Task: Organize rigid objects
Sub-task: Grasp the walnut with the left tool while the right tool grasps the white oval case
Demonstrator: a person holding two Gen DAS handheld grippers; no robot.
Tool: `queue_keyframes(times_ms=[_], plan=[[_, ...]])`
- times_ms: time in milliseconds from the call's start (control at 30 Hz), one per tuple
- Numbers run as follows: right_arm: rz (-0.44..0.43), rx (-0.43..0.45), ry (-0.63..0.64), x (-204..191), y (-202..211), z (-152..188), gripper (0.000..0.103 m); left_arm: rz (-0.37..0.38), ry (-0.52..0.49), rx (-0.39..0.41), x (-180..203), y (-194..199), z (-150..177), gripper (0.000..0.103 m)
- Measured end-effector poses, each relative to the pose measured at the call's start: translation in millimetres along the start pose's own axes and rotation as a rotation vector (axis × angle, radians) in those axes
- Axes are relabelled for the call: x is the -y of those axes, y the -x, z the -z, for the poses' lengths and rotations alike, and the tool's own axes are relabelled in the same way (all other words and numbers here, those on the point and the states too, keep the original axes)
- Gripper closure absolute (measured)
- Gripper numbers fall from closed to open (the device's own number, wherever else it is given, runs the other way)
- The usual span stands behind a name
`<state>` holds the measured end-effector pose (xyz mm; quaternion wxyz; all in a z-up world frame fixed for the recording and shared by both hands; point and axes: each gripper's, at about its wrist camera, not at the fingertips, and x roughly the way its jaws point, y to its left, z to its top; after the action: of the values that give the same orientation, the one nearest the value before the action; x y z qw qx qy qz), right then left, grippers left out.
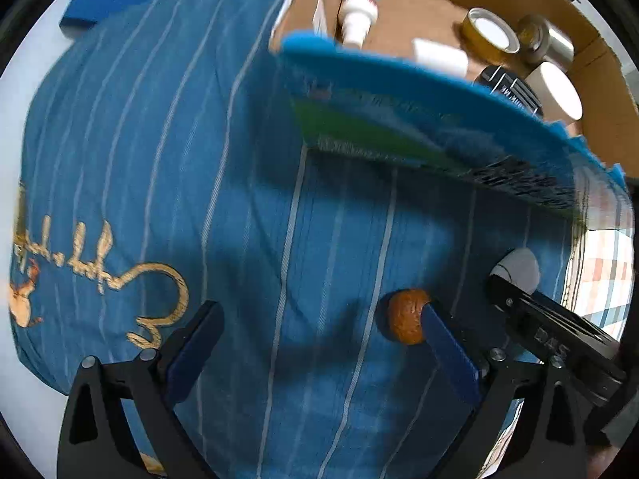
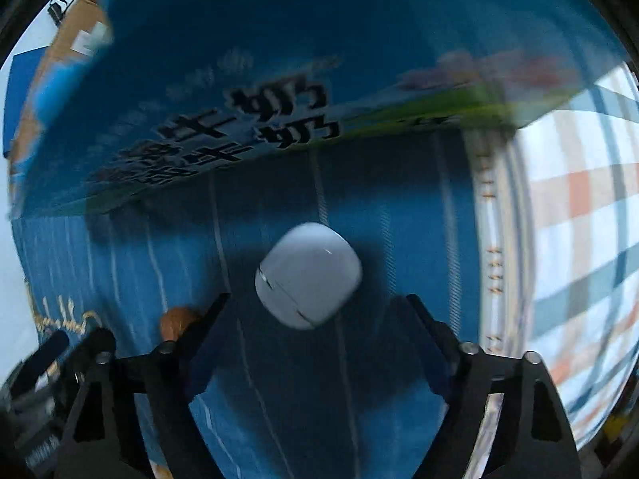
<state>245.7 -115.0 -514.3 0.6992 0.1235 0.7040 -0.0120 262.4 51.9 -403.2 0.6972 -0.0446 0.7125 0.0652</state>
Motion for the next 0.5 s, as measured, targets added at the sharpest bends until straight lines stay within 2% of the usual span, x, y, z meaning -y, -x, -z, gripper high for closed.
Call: queue_keyframes(times_ms=[33, 67, 233, 367, 400, 467, 500], plan=[[0.024, 0.032, 0.01, -4.0, 2.7, 0.5, 0.036, 0.014, 0.002, -0.01, -0.1, -3.1, 0.5, 0.002], [0.036, 0.037, 0.02, -6.4, 3.1, 1.0, 0.045, 0.029, 0.005, -0.015, -0.8, -5.7, 0.9, 0.002], [0.093, -0.021, 0.11, -0.3, 4.7, 15.3, 0.048, 0.126, 0.005, -0.057, 7.9, -12.8, 4.0, 0.007], [0.12, -0.059, 0.132, 19.3, 7.7, 29.5, 0.05, 0.171, -0.013, -0.123, 24.8, -29.6, 6.9, 0.025], [0.12, -0.065, 0.125, 24.2, 8.3, 31.7, 0.05, 0.172, -0.019, -0.138, 29.9, -34.7, 6.9, 0.027], [0.12, -0.074, 0.113, 30.9, 8.9, 34.3, 0.051, 0.176, -0.039, -0.16, 38.0, -46.2, 8.7, 0.049], [0.118, -0.079, 0.108, 33.1, 8.8, 35.4, 0.051, 0.168, -0.05, -0.175, 42.0, -51.6, 9.5, 0.055]])
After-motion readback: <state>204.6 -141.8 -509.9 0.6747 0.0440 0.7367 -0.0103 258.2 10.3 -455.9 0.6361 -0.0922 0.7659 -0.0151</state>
